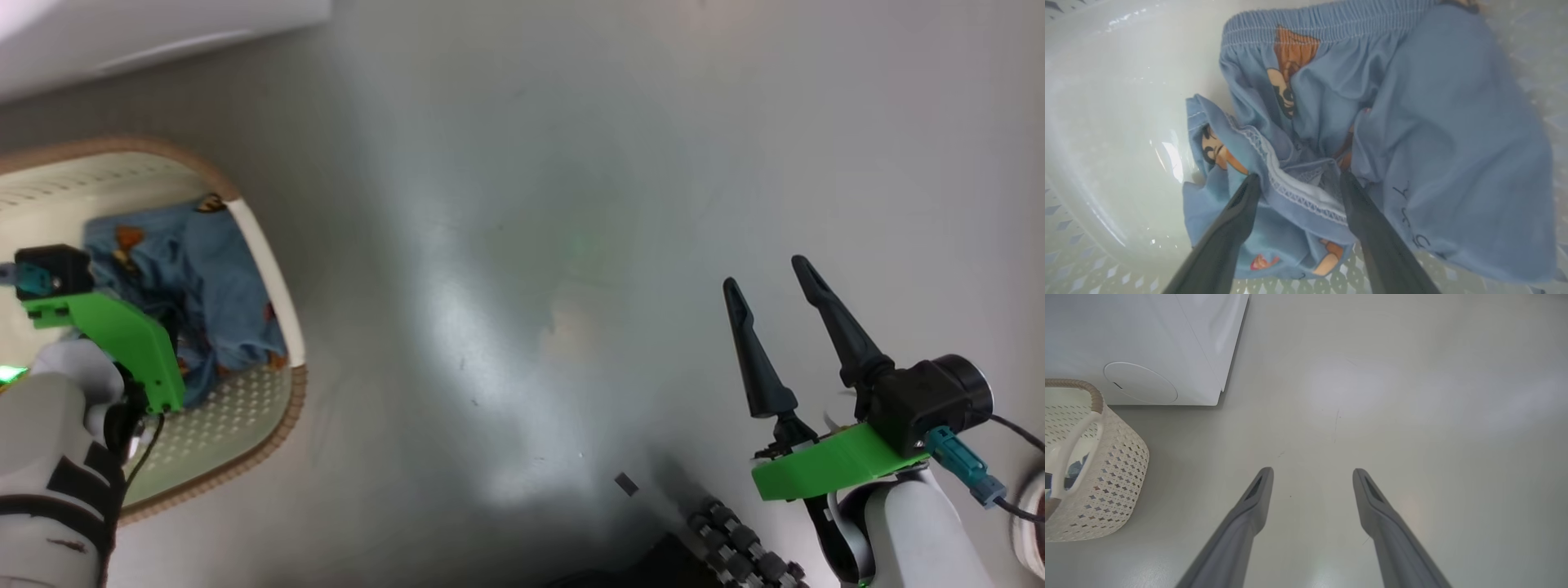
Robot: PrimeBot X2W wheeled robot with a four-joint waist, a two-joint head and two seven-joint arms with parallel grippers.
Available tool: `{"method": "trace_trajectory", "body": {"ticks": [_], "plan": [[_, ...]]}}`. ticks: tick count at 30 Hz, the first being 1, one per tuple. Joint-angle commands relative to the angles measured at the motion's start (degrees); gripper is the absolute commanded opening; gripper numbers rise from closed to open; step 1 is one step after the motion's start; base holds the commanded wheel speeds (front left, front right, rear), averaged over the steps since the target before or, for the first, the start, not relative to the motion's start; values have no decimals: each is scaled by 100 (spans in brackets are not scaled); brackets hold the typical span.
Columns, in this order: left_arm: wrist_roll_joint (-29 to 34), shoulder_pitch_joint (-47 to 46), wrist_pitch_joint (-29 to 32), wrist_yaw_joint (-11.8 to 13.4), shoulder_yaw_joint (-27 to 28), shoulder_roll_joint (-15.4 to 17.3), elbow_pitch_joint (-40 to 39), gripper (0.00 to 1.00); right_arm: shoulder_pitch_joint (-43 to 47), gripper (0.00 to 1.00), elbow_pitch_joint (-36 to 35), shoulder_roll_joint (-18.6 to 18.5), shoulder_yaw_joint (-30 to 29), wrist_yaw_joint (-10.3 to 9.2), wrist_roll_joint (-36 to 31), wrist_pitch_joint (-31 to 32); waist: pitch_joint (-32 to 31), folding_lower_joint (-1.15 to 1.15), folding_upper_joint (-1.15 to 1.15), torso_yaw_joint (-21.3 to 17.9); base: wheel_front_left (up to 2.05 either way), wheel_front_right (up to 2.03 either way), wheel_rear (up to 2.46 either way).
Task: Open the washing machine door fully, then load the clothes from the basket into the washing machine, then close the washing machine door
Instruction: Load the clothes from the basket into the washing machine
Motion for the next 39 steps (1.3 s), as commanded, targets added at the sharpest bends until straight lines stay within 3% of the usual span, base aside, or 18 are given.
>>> {"method": "trace_trajectory", "body": {"ticks": [1,16,17,18,29,39], "plan": [[-67,62,62,78,140,241,37,100,119,100,-120,-17,141,9,70,-65,203,0,0,-171,0,0,0],[-35,-157,360,329,-12,252,173,100,245,100,-298,-16,104,9,34,-67,341,0,0,-150,0,0,0],[-37,-162,359,328,-21,245,177,57,245,100,-300,-16,103,9,29,-67,347,0,0,-146,0,0,0],[-40,-170,342,318,-28,240,179,0,242,100,-302,-16,103,9,23,-67,351,0,0,-141,0,0,0],[-238,-28,43,284,62,291,202,0,-25,100,-247,-16,215,9,48,-67,177,0,0,-188,0,0,0],[-480,588,-464,136,182,223,212,0,-163,100,-91,-16,222,9,8,-68,-693,0,0,-98,0,0,0]]}}
